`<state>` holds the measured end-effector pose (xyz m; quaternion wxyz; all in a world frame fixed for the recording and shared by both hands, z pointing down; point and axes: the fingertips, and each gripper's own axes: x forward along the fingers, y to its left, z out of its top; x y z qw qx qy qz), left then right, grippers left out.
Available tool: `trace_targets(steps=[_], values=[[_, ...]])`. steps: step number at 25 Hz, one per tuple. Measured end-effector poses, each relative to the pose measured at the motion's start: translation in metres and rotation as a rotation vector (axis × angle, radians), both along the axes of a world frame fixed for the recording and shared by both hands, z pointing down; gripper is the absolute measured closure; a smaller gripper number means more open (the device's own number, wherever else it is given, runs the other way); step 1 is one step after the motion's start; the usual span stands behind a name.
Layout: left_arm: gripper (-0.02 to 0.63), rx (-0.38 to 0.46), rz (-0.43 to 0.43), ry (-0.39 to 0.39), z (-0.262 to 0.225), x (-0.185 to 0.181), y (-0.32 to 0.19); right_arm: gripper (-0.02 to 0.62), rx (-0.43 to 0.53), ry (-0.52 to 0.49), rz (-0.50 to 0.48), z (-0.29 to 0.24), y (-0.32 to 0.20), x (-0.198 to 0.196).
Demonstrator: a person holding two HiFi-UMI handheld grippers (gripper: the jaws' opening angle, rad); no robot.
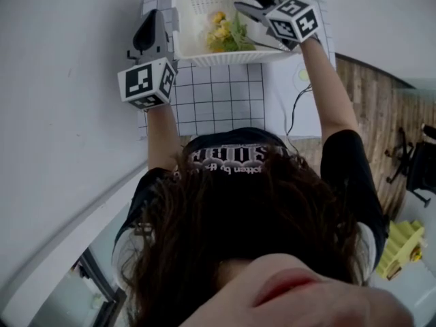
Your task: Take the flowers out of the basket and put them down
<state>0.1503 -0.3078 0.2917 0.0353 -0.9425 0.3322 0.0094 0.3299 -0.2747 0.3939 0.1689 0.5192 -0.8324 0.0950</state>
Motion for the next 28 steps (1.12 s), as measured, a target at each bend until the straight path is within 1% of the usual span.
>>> trace_targets(steps=[1, 6, 9, 12, 16, 19, 21, 25, 28], values=[[0.604, 0.002, -0.002, 0.000, -0.001, 0.000, -0.001, 0.418, -0.028, 0.003, -0.017, 0.006, -0.001, -0.002], [0.604, 0.005, -0.008, -0.004, -0.002, 0.001, -0.004, 0.345, -0.168, 0.014, -0.095, 0.035, -0.008, -0.011], [0.604, 0.006, -0.014, -0.006, -0.001, 0.002, -0.008, 0.310, -0.251, 0.028, -0.134, 0.056, -0.011, -0.015], [0.603, 0.007, -0.019, -0.007, 0.000, 0.002, -0.011, 0.301, -0.317, 0.048, -0.151, 0.076, -0.014, -0.017], [0.604, 0.002, -0.026, -0.015, 0.004, 0.002, -0.013, 0.301, -0.406, 0.052, -0.143, 0.105, -0.011, -0.013], [0.604, 0.002, -0.032, -0.021, 0.005, 0.001, -0.015, 0.264, -0.493, 0.042, -0.163, 0.124, -0.004, -0.013], [0.604, 0.002, -0.036, -0.021, 0.004, 0.000, -0.017, 0.254, -0.561, 0.045, -0.187, 0.137, 0.004, -0.014], [0.603, 0.003, -0.041, -0.022, 0.004, -0.001, -0.019, 0.249, -0.689, 0.105, -0.247, 0.164, 0.022, -0.020], [0.603, 0.005, -0.039, -0.026, 0.005, -0.001, -0.020, 0.249, -0.750, 0.129, -0.266, 0.180, 0.031, -0.023]])
